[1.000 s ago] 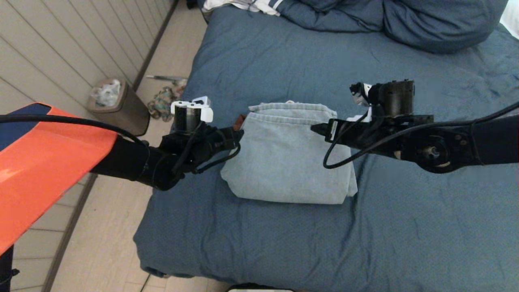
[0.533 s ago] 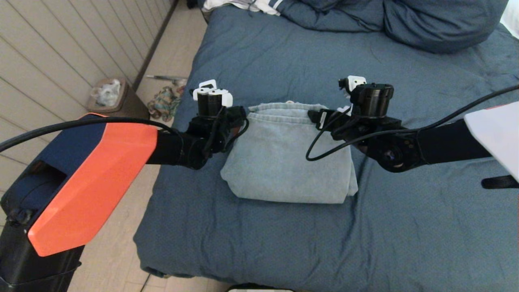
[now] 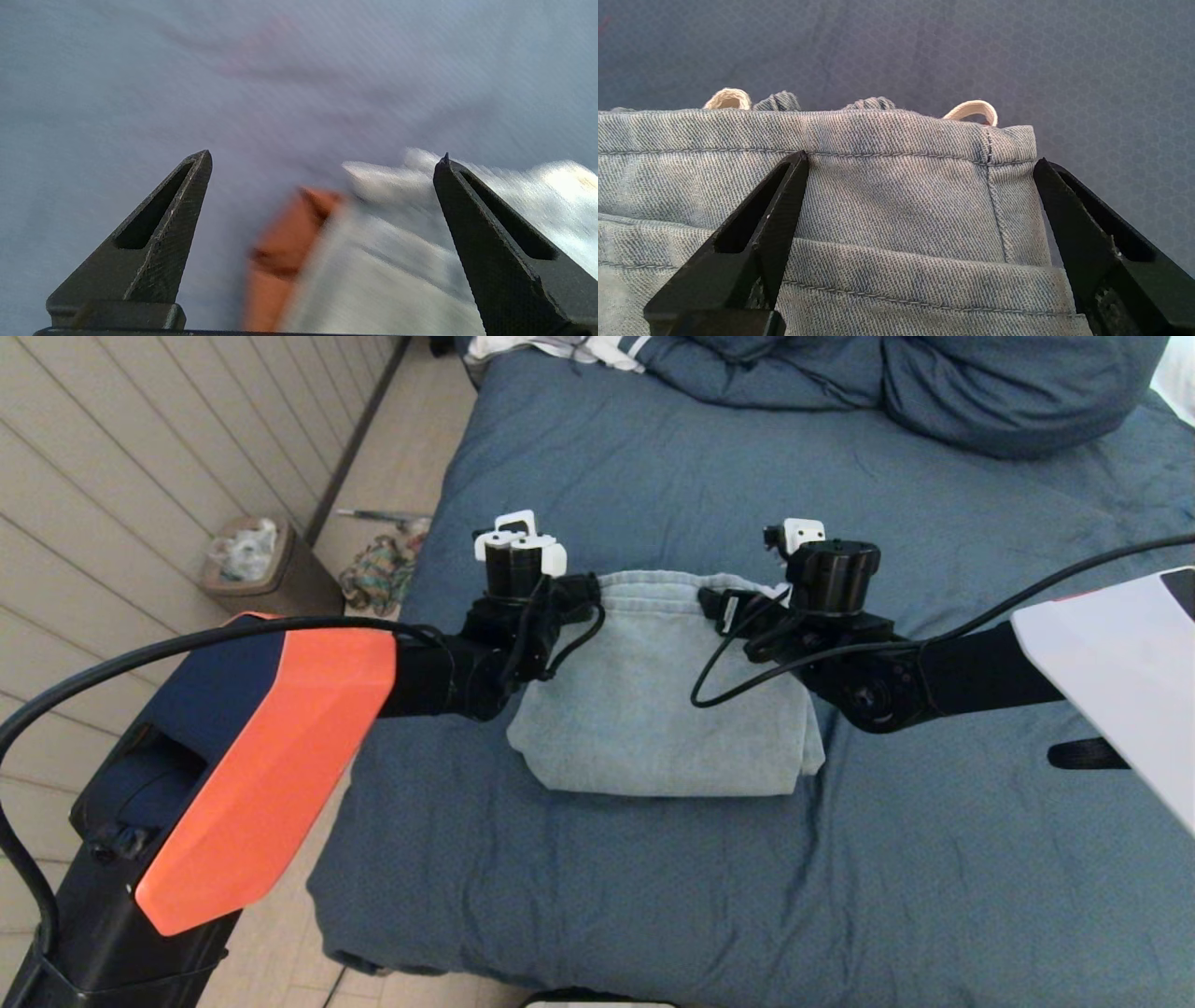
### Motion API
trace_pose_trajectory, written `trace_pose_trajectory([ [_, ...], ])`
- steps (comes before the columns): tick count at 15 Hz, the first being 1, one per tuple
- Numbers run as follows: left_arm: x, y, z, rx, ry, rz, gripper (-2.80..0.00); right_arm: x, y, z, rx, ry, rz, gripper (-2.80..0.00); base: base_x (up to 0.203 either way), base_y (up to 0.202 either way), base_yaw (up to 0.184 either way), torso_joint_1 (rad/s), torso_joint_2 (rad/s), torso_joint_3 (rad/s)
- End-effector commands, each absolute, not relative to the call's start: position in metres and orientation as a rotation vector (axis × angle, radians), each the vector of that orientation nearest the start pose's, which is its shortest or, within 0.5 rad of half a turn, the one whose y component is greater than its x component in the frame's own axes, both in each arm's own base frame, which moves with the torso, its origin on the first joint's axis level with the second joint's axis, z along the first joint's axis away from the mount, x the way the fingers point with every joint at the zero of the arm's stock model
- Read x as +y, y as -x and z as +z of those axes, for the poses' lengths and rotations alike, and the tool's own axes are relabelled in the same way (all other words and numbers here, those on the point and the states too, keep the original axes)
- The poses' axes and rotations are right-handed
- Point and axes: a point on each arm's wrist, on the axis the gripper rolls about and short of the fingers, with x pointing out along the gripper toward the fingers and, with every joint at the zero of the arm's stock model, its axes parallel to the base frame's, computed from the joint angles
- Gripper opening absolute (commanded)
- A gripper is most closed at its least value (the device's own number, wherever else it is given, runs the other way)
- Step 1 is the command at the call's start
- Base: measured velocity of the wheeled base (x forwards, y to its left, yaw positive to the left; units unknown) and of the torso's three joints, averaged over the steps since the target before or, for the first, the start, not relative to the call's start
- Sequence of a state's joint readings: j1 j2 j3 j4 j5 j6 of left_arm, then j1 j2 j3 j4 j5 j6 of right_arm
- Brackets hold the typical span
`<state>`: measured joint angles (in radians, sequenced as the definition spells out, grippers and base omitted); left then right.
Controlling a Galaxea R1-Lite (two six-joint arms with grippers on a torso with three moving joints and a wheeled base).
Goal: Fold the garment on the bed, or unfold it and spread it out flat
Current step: Unford the blue shorts
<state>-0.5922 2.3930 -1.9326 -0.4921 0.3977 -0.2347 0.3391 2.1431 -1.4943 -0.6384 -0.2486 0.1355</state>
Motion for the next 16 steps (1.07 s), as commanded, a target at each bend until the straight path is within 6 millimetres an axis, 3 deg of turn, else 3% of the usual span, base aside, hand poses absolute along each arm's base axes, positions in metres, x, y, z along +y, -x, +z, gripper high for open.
trace_pose_trajectory([
  [1, -0.287, -0.425, 0.191, 0.024, 0.238, -0.236, 0.00, 0.143, -0.426, 0.206, 0.015, -0.132, 0.087, 0.00, 0.000, 0.000, 0.000, 0.000, 0.00, 0.000],
  [7, -0.297, -0.424, 0.177, 0.061, 0.221, -0.273, 0.00, 0.143, -0.427, 0.207, 0.013, -0.133, 0.087, 0.00, 0.000, 0.000, 0.000, 0.000, 0.00, 0.000],
  [8, -0.297, -0.423, 0.178, 0.059, 0.222, -0.272, -2.80, 0.143, -0.427, 0.207, 0.010, -0.134, 0.087, 0.00, 0.000, 0.000, 0.000, 0.000, 0.00, 0.000],
  [16, -0.294, -0.415, 0.200, 0.019, 0.247, -0.270, -2.80, 0.142, -0.426, 0.209, 0.007, -0.134, 0.084, 0.00, 0.000, 0.000, 0.000, 0.000, 0.00, 0.000],
])
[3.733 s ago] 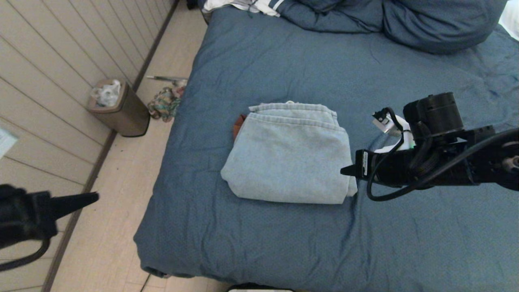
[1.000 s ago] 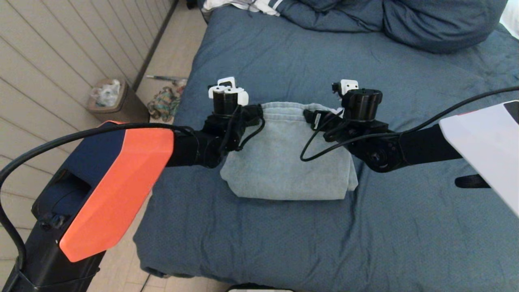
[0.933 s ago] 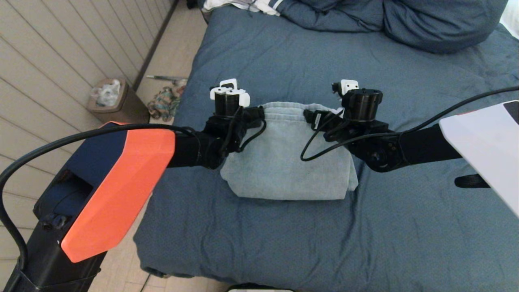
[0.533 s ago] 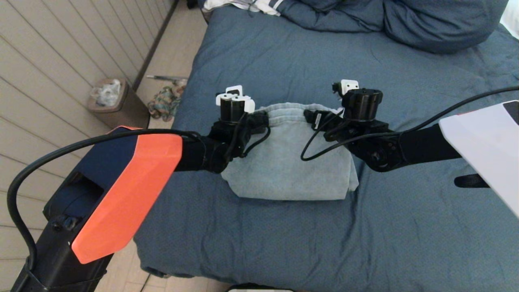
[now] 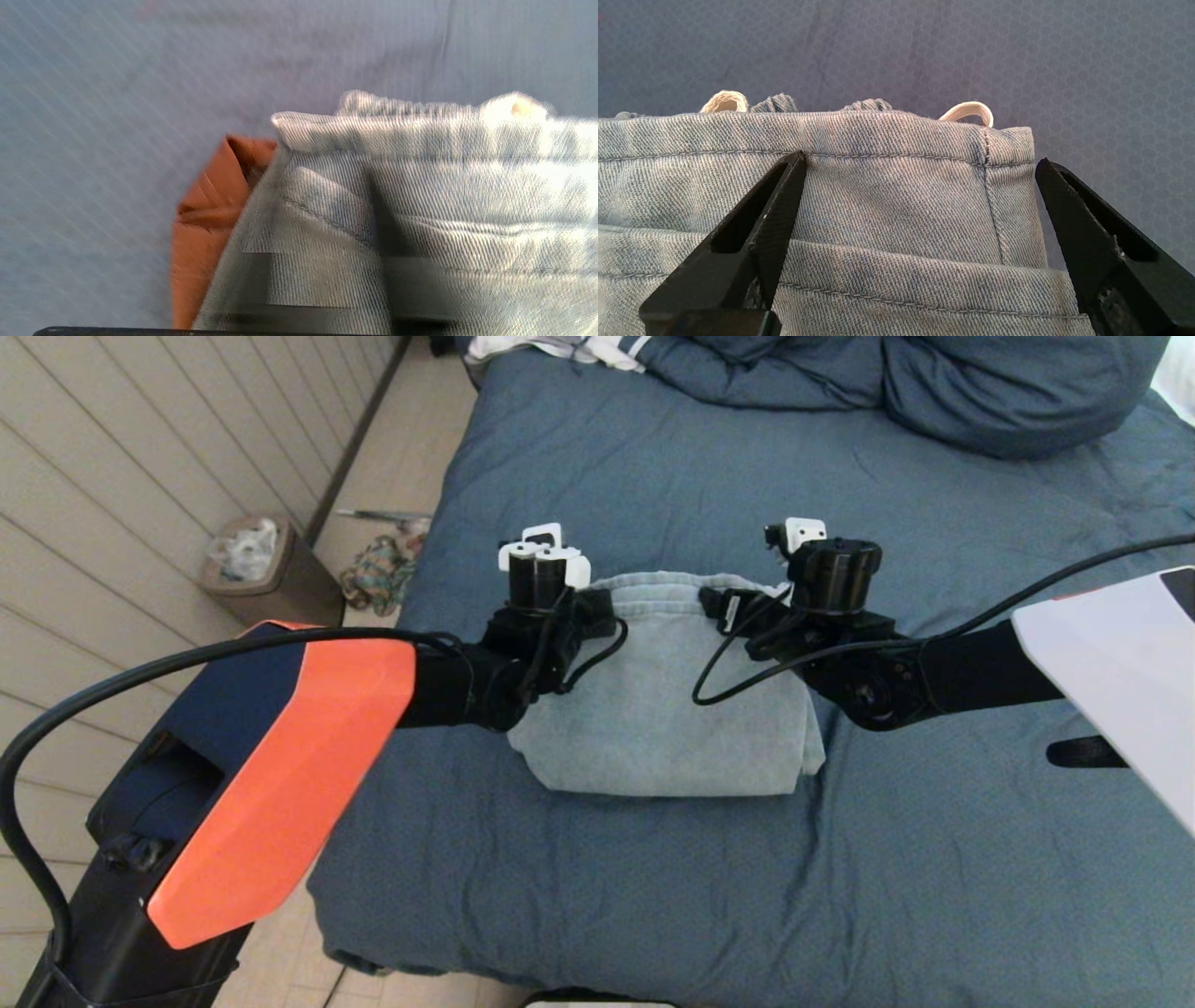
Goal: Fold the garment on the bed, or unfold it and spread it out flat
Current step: Unford the blue shorts
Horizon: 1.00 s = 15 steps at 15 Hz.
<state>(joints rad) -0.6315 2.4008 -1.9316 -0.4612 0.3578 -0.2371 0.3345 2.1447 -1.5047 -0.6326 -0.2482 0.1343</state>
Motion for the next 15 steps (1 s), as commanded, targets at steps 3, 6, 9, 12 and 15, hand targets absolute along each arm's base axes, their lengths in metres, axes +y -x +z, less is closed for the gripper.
trace_pose_trajectory([
  [3, -0.293, -0.411, 0.208, 0.008, 0.259, -0.271, -2.80, 0.142, -0.423, 0.211, 0.005, -0.135, 0.086, 0.00, 0.000, 0.000, 0.000, 0.000, 0.00, 0.000],
  [6, -0.293, -0.405, 0.211, 0.015, 0.261, -0.276, -2.80, 0.141, -0.421, 0.215, -0.001, -0.137, 0.086, 0.00, 0.000, 0.000, 0.000, 0.000, 0.00, 0.000],
  [9, -0.297, -0.407, 0.197, 0.047, 0.240, -0.276, -2.80, 0.141, -0.421, 0.213, 0.011, -0.133, 0.085, 0.00, 0.000, 0.000, 0.000, 0.000, 0.00, 0.000],
  [12, -0.297, -0.408, 0.194, 0.067, 0.224, -0.266, -2.80, 0.141, -0.421, 0.212, 0.040, -0.125, 0.084, 0.00, 0.000, 0.000, 0.000, 0.000, 0.00, 0.000],
  [15, -0.298, -0.410, 0.196, 0.052, 0.225, -0.241, 0.00, 0.141, -0.420, 0.211, 0.041, -0.124, 0.085, 0.00, 0.000, 0.000, 0.000, 0.000, 0.00, 0.000],
])
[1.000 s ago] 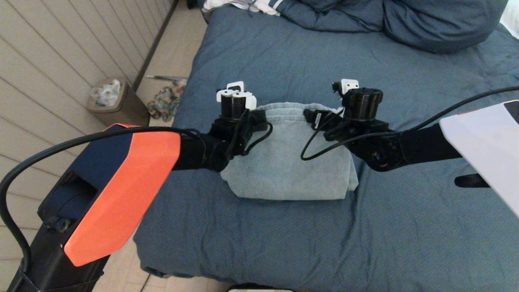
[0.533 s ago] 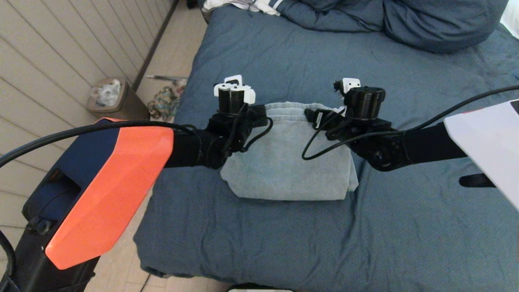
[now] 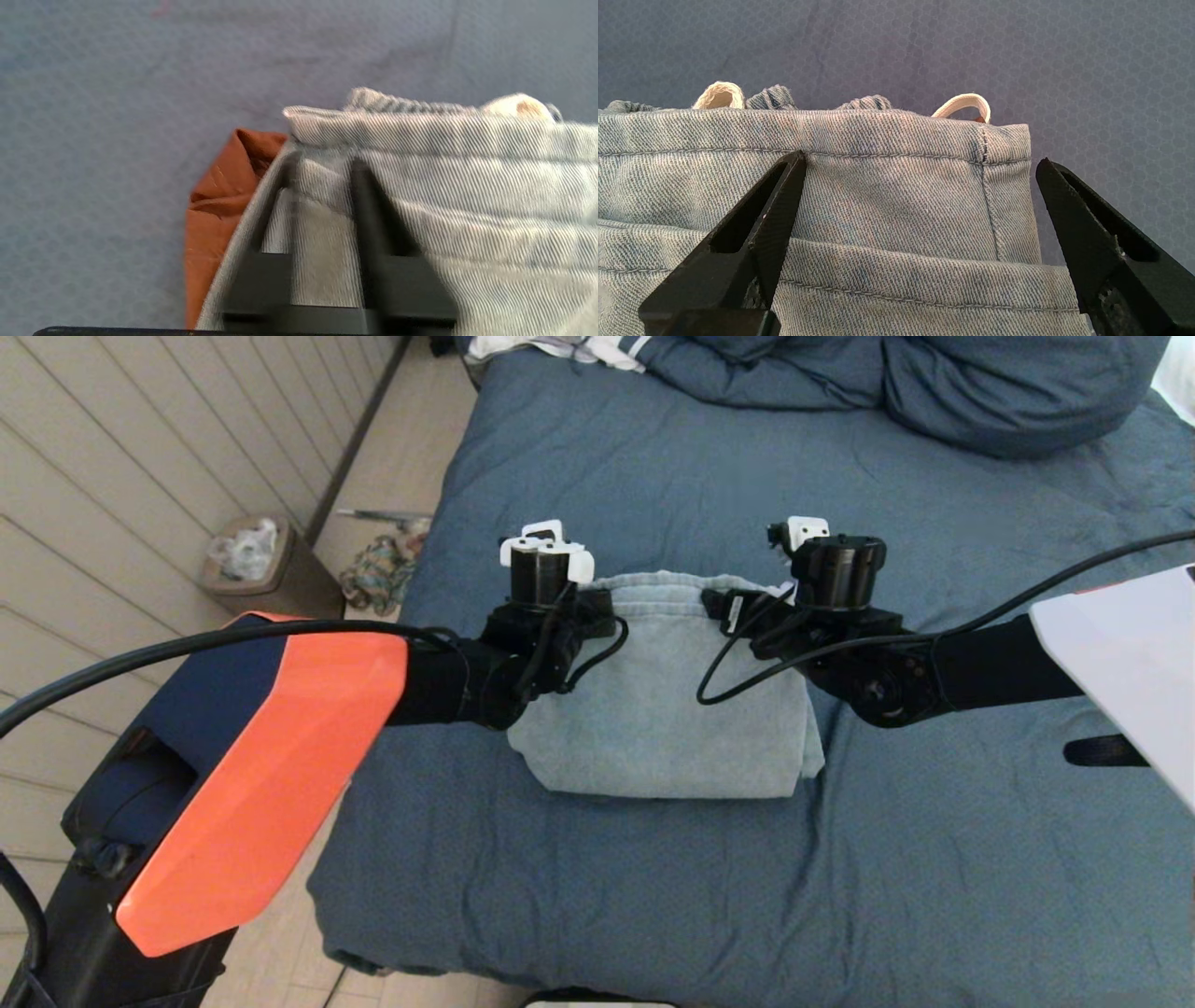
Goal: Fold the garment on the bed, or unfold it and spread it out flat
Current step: Unford the blue shorts
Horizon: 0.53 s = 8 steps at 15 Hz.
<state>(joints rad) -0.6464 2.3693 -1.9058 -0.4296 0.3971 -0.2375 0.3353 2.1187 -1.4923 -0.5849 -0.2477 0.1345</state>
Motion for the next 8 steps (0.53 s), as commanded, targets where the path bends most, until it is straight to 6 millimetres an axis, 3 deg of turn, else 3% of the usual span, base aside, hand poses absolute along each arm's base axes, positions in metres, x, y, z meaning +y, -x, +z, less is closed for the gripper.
trace_pose_trajectory([
  [1, -0.298, -0.410, 0.195, 0.051, 0.226, -0.242, 0.00, 0.141, -0.421, 0.211, 0.041, -0.124, 0.085, 0.00, 0.000, 0.000, 0.000, 0.000, 0.00, 0.000],
  [4, -0.305, -0.413, 0.181, 0.072, 0.217, -0.248, 0.00, 0.141, -0.422, 0.209, 0.044, -0.122, 0.084, 0.00, 0.000, 0.000, 0.000, 0.000, 0.00, 0.000],
  [8, -0.340, -0.397, 0.145, 0.117, 0.188, -0.299, 0.00, 0.141, -0.423, 0.209, 0.044, -0.122, 0.083, 0.00, 0.000, 0.000, 0.000, 0.000, 0.00, 0.000],
])
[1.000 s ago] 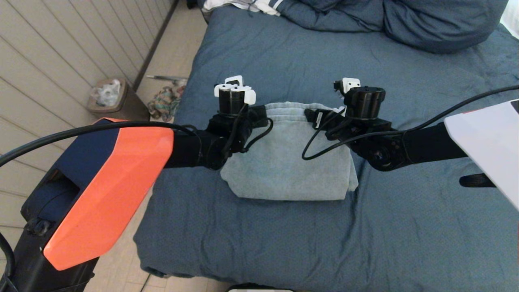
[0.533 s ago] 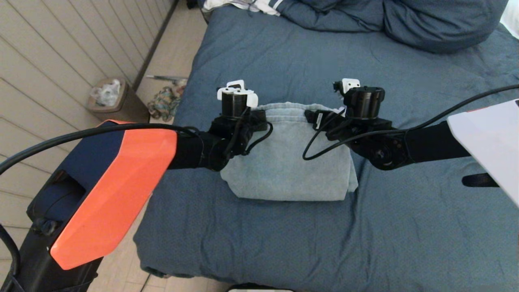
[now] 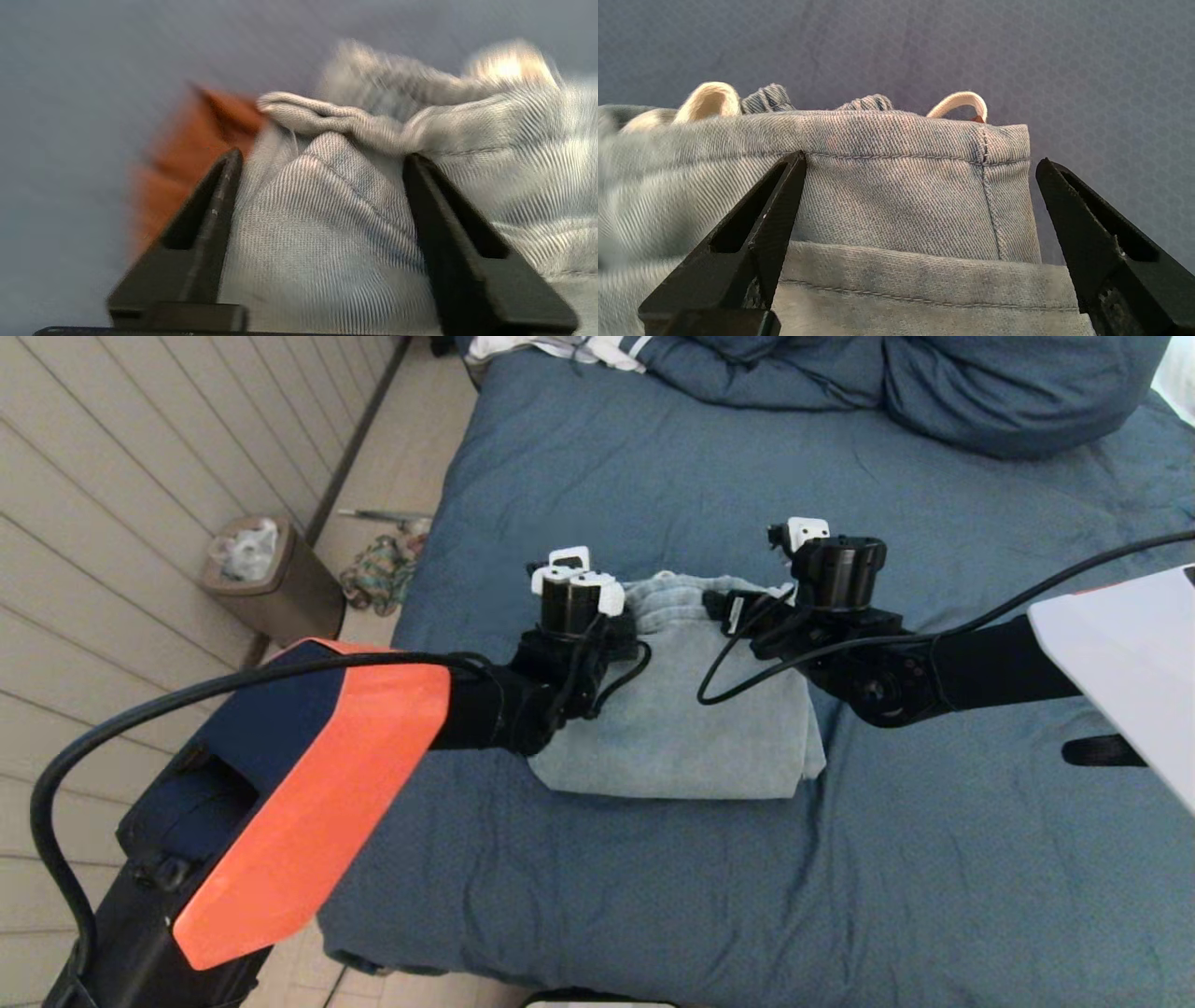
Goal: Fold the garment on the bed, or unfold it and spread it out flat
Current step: Unford the blue shorts
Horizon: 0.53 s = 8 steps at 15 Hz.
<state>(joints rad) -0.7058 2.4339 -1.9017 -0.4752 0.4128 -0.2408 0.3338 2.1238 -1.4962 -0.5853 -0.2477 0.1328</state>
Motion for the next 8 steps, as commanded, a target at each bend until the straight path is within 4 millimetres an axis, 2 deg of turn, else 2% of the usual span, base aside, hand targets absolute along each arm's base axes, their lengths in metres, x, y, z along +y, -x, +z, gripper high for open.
trace_pose_trajectory([
  [1, -0.343, -0.398, 0.139, 0.122, 0.181, -0.289, 0.00, 0.141, -0.423, 0.210, 0.042, -0.122, 0.083, 0.00, 0.000, 0.000, 0.000, 0.000, 0.00, 0.000],
  [4, -0.342, -0.398, 0.149, 0.102, 0.194, -0.285, 0.00, 0.141, -0.423, 0.210, 0.042, -0.120, 0.085, 0.00, 0.000, 0.000, 0.000, 0.000, 0.00, 0.000],
  [5, -0.340, -0.398, 0.152, 0.096, 0.197, -0.282, -2.80, 0.141, -0.423, 0.210, 0.042, -0.121, 0.085, 0.00, 0.000, 0.000, 0.000, 0.000, 0.00, 0.000],
  [8, -0.326, -0.401, 0.173, 0.056, 0.221, -0.263, -2.80, 0.141, -0.423, 0.210, 0.040, -0.122, 0.085, 0.00, 0.000, 0.000, 0.000, 0.000, 0.00, 0.000],
])
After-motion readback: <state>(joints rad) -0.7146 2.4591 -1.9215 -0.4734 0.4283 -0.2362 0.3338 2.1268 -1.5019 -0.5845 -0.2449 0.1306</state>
